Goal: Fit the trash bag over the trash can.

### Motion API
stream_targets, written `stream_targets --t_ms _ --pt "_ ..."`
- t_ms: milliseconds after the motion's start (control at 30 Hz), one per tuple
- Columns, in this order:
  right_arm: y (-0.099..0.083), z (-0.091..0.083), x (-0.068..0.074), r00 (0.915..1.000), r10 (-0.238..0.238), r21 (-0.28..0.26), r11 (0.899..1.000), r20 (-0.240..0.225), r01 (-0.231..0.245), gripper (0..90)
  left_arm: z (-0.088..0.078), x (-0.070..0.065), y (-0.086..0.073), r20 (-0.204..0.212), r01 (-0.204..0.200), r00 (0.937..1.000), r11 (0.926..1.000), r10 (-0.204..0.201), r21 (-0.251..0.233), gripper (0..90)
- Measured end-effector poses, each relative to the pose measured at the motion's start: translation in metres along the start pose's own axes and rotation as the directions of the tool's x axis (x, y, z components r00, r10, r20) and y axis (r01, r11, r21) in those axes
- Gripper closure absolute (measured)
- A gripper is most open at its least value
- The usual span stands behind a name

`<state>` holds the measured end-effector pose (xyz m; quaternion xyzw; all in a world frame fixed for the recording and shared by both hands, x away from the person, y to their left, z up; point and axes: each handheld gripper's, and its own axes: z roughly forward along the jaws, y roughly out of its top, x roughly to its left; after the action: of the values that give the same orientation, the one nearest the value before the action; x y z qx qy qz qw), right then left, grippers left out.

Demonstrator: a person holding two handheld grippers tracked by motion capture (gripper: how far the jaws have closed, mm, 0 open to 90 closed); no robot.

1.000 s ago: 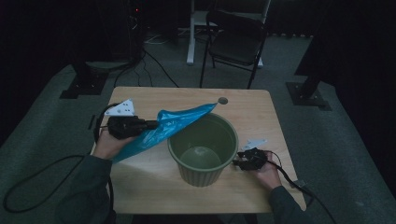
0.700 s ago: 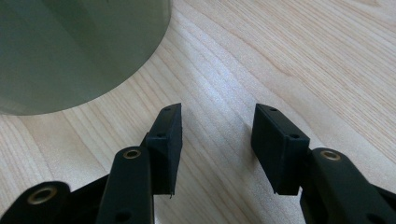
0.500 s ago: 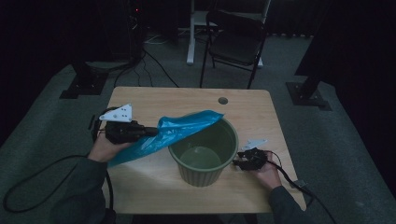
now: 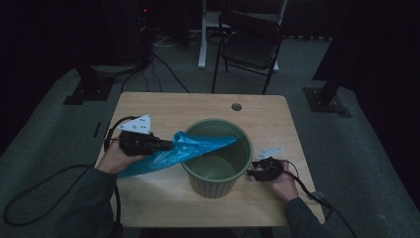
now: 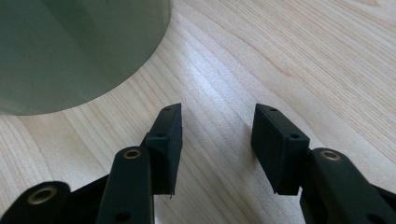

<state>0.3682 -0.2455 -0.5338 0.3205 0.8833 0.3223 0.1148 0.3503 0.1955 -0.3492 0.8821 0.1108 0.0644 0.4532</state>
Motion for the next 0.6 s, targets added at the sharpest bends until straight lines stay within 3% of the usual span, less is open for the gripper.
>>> stream_targets --t_ms 433,600 --pt "0.0 -0.003 0.001 1.0 -0.006 0.018 1.0 0.0 0.006 56.9 0.03 0.002 0.026 0.003 -0.002 1.0 0.9998 0.002 0.018 88.2" --pt "0.004 -0.012 0.012 0.9987 -0.04 -0.005 0.999 -0.03 0.04 57.6 0.043 0.001 0.035 0.013 -0.011 0.9999 0.9995 0.011 0.029 88.0"
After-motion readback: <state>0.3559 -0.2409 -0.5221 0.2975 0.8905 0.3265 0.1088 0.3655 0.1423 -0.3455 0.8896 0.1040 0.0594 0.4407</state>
